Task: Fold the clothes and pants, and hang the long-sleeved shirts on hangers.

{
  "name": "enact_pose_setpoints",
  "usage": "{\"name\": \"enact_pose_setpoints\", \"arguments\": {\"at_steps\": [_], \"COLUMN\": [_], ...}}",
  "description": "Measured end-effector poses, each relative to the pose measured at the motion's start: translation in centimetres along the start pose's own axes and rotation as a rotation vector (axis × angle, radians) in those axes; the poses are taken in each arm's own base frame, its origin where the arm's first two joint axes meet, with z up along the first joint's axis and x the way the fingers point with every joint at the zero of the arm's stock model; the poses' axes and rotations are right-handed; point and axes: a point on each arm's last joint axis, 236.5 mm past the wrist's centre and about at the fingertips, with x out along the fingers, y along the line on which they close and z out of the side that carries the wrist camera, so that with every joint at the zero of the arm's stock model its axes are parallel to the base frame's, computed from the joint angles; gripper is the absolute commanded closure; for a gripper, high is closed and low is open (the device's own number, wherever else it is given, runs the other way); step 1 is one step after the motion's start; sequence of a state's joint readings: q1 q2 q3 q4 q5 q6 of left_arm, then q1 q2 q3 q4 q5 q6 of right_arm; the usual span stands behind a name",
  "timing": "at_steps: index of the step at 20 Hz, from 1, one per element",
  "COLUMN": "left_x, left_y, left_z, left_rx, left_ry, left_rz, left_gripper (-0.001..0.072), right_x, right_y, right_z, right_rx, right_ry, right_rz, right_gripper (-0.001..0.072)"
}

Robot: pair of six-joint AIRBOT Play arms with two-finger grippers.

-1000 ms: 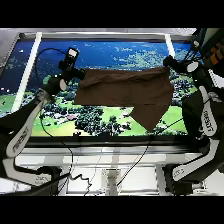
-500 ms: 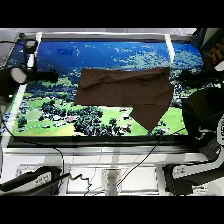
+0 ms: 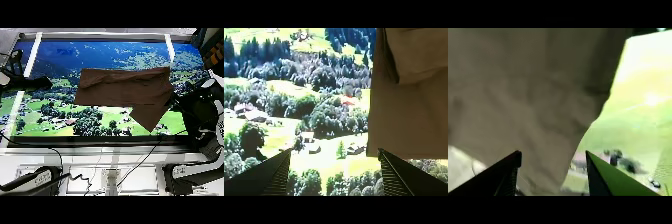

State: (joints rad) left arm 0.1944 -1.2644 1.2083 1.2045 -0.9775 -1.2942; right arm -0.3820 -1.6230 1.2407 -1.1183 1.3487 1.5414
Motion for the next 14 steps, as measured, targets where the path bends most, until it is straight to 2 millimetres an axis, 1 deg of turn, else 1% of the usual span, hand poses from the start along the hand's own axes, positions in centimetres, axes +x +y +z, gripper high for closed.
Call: {"name": "enact_pose_setpoints", "arguments": {"at_steps": [3,6,7,8,10,12,14], "left_x": [1.4,2.9,3.3,3.7,4.4,5.2,6.1], "left_y": [0.3,0.2,0.0,-0.1,-0.3,-0.3,-0.4], "left_z": [-1.1,-1.8,-2.0,-2.1,-2.5,-3.0,-3.7], "left_rx": [-0.019,-0.062,-0.078,-0.089,-0.111,-0.128,-0.147], "left_ry": [0.045,0.079,0.088,0.095,0.11,0.13,0.16], "left_rz": [-0.01,-0.034,-0.047,-0.057,-0.074,-0.084,-0.095], "left_gripper": [0.0087,0.0087,0.0087,0.0087,0.0087,0.0088,0.0087], "right_x": [0.7,1.7,2.2,2.6,3.1,3.4,3.4], "right_y": [-0.7,-1.2,-1.4,-1.4,-0.7,0.5,1.4], "right_z": [0.9,1.3,1.3,1.5,2.3,3.1,3.6], "right_rx": [0.035,0.02,0.007,-0.01,-0.05,-0.091,-0.125], "right_ry": [-0.038,-0.038,-0.031,-0.032,-0.051,-0.086,-0.106], "right_rz": [-0.015,-0.02,-0.02,-0.013,0.028,0.08,0.117], "right_gripper": [0.0273,0.0273,0.0282,0.0311,0.0393,0.0395,0.0403]}}
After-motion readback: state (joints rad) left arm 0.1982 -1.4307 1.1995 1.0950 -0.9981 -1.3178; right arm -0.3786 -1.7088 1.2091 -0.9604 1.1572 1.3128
